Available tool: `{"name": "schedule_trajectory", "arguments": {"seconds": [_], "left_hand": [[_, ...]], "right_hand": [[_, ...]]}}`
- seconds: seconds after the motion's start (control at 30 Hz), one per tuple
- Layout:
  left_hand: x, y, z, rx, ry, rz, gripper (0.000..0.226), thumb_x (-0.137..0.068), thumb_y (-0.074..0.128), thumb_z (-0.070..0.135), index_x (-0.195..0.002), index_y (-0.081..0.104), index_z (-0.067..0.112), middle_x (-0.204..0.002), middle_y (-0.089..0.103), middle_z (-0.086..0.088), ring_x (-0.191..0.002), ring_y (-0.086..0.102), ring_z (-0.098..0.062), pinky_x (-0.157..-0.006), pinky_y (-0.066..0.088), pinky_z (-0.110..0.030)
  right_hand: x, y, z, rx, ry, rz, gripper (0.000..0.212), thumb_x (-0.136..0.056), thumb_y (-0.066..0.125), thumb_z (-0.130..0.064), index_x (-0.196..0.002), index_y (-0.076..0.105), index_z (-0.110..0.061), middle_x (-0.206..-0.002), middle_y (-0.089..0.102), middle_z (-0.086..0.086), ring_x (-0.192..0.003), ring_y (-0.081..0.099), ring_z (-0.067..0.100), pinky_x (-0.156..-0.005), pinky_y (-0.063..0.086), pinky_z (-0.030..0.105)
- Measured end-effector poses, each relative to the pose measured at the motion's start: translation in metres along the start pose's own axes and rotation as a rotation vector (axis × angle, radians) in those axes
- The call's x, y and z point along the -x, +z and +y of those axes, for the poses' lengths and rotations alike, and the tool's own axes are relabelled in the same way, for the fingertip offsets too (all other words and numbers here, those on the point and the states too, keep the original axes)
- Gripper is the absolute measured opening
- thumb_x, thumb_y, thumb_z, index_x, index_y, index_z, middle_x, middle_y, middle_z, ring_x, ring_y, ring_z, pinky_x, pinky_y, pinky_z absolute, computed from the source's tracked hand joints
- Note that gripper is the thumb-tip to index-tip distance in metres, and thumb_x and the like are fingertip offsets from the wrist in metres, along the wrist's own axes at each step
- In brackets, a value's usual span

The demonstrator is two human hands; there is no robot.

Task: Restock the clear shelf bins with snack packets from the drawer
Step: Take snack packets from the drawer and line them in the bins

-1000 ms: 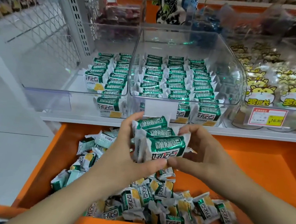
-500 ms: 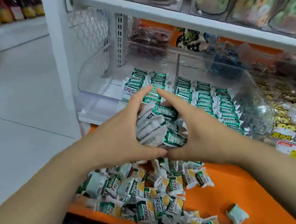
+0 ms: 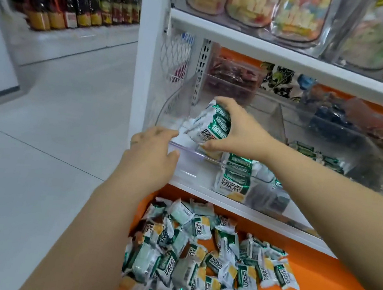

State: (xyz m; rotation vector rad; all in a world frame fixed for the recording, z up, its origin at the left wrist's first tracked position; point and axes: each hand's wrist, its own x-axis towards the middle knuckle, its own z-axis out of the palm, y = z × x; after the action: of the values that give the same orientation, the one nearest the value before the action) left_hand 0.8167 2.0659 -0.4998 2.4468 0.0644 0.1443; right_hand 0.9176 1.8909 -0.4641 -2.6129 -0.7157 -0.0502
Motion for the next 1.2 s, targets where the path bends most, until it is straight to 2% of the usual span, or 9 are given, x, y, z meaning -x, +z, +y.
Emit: {"name": "schedule_trajectory", "arguments": {"seconds": [0.17, 0.33, 0.53, 0.67, 0.77, 0.9, 0.97, 1.1, 1.2], "left_hand": [[-0.002, -0.002, -0.004, 0.016, -0.024, -0.038, 0.049, -0.098, 0.046, 0.027, -0.145, 0.033, 0.027, -0.151, 0.031, 0.003, -0.137, 0.024, -0.026, -0.110, 0.025, -0.037], [0.000, -0.003, -0.007, -0.001, -0.047, -0.044, 0.046, -0.101, 0.040, 0.022, -0.145, 0.032, 0.028, -0.152, 0.029, 0.006, -0.139, 0.020, -0.023, -0.110, 0.025, -0.037], [0.000, 0.000, -0.007, 0.000, -0.050, -0.029, 0.045, -0.100, 0.042, 0.023, -0.144, 0.034, 0.028, -0.153, 0.028, 0.007, -0.140, 0.020, -0.021, -0.111, 0.025, -0.037], [0.000, 0.003, -0.007, -0.013, -0.041, -0.045, 0.046, -0.100, 0.043, 0.023, -0.144, 0.034, 0.028, -0.154, 0.025, 0.007, -0.140, 0.020, -0.022, -0.111, 0.024, -0.038], [0.000, 0.004, -0.005, -0.012, -0.042, -0.042, 0.045, -0.099, 0.043, 0.023, -0.144, 0.035, 0.029, -0.154, 0.025, 0.006, -0.140, 0.021, -0.023, -0.112, 0.023, -0.038], [0.000, 0.006, -0.002, -0.016, -0.040, -0.050, 0.046, -0.100, 0.043, 0.022, -0.144, 0.034, 0.029, -0.155, 0.023, 0.007, -0.140, 0.020, -0.022, -0.111, 0.023, -0.037], [0.000, 0.006, -0.002, -0.012, -0.039, -0.052, 0.046, -0.100, 0.043, 0.023, -0.144, 0.034, 0.029, -0.155, 0.022, 0.007, -0.140, 0.020, -0.021, -0.111, 0.023, -0.036], [0.002, 0.005, -0.003, -0.016, -0.034, -0.059, 0.047, -0.099, 0.044, 0.025, -0.145, 0.033, 0.029, -0.156, 0.021, 0.008, -0.140, 0.021, -0.021, -0.111, 0.023, -0.036], [0.002, 0.004, -0.003, -0.013, -0.033, -0.063, 0.047, -0.099, 0.045, 0.026, -0.145, 0.033, 0.029, -0.156, 0.021, 0.008, -0.140, 0.022, -0.021, -0.112, 0.024, -0.037]], "right_hand": [[-0.023, 0.029, 0.015, 0.036, 0.033, -0.179, 0.091, -0.075, 0.080, -0.026, -0.146, 0.024, -0.017, -0.146, 0.039, 0.007, -0.128, 0.043, 0.023, -0.093, 0.032, 0.019], [-0.028, 0.041, 0.027, 0.238, 0.081, -0.356, 0.094, -0.068, 0.083, -0.038, -0.142, 0.028, -0.021, -0.142, 0.042, 0.012, -0.124, 0.045, 0.030, -0.101, 0.040, 0.038], [-0.025, 0.035, 0.027, 0.572, 0.062, -0.366, 0.099, -0.066, 0.072, -0.065, -0.146, 0.026, -0.029, -0.140, 0.033, 0.009, -0.131, 0.029, 0.030, -0.108, 0.025, 0.046], [-0.018, 0.032, 0.029, 0.573, 0.083, -0.361, 0.103, -0.062, 0.058, -0.079, -0.148, 0.026, -0.031, -0.139, 0.033, 0.009, -0.132, 0.028, 0.029, -0.110, 0.023, 0.047], [-0.017, 0.031, 0.032, 0.489, 0.091, -0.318, 0.097, -0.066, 0.061, -0.076, -0.146, 0.030, -0.031, -0.140, 0.036, 0.008, -0.132, 0.031, 0.029, -0.109, 0.029, 0.047], [-0.018, 0.033, 0.036, 0.416, 0.083, -0.245, 0.067, -0.072, 0.070, -0.060, -0.126, 0.046, -0.029, -0.119, 0.047, 0.004, -0.119, 0.042, 0.027, -0.099, 0.036, 0.041], [-0.018, 0.036, 0.037, 0.423, 0.042, -0.222, 0.052, -0.075, 0.069, -0.057, -0.114, 0.051, -0.028, -0.103, 0.041, 0.000, -0.112, 0.042, 0.025, -0.092, 0.036, 0.037], [-0.017, 0.036, 0.037, 0.431, -0.020, -0.157, 0.044, -0.072, 0.070, -0.059, -0.100, 0.057, -0.026, -0.096, 0.043, -0.004, -0.097, 0.037, 0.018, -0.079, 0.028, 0.031], [-0.019, 0.034, 0.036, 0.472, -0.027, -0.141, 0.044, -0.068, 0.071, -0.065, -0.082, 0.058, -0.025, -0.091, 0.056, -0.006, -0.089, 0.046, 0.016, -0.083, 0.035, 0.033]]}}
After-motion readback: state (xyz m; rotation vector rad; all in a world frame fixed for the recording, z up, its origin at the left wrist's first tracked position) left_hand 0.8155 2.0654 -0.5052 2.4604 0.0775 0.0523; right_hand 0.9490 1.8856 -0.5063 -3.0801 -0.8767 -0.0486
